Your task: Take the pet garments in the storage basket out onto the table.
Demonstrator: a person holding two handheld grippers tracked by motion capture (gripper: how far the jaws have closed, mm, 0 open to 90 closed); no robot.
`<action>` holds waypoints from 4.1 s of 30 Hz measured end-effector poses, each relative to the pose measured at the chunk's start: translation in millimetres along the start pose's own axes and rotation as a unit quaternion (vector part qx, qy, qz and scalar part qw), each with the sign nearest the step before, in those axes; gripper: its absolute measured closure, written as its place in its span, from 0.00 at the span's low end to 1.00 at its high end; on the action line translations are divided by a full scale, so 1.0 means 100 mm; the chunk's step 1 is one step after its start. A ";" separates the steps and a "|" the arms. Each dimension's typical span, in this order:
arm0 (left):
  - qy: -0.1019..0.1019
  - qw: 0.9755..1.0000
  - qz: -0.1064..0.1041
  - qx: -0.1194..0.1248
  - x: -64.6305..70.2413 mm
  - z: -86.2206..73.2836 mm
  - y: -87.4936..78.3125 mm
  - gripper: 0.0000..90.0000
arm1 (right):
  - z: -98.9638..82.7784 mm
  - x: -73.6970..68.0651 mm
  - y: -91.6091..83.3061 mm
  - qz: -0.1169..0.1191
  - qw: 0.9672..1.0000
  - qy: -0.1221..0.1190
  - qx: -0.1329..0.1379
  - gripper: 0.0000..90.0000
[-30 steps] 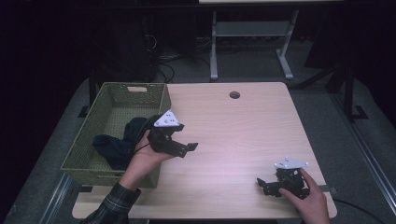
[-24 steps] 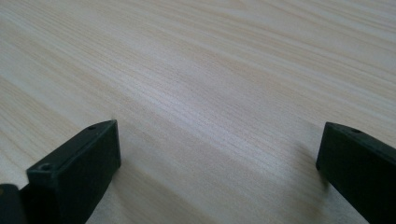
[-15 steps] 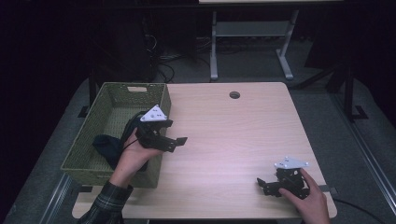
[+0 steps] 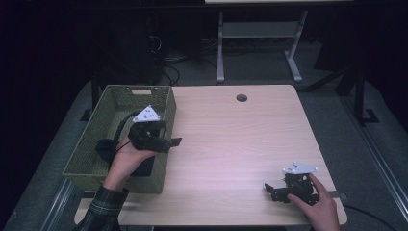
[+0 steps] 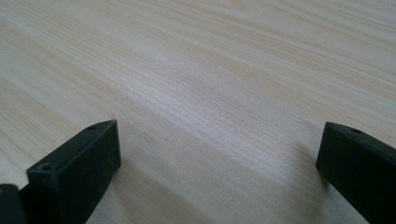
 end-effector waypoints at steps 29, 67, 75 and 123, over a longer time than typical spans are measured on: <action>-0.046 0.998 0.043 -0.012 -0.44 -0.28 -0.29 0.18 | 0.00 0.00 0.00 0.000 1.000 0.001 0.000 0.00; -0.095 0.983 0.054 -0.150 -0.76 -0.82 0.05 0.22 | 0.00 0.00 0.00 0.001 1.000 0.001 0.000 0.00; -0.096 0.976 0.053 -0.187 -0.75 -0.88 0.17 0.20 | 0.00 0.00 0.00 0.001 1.000 0.001 0.000 0.00; -0.159 0.985 0.012 -0.071 -0.94 -0.80 -0.25 0.82 | 0.00 0.00 0.00 0.000 1.000 0.001 0.000 0.00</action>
Point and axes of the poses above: each handheld gripper's, and its own axes: y roughly forward along the jaws, z roughly out of its top, x roughly to its right, the point moved 3 cm from there along y, roughly forward along the jaws, and after that the axes turned 11 degrees about -x, right-handed, at the moved point
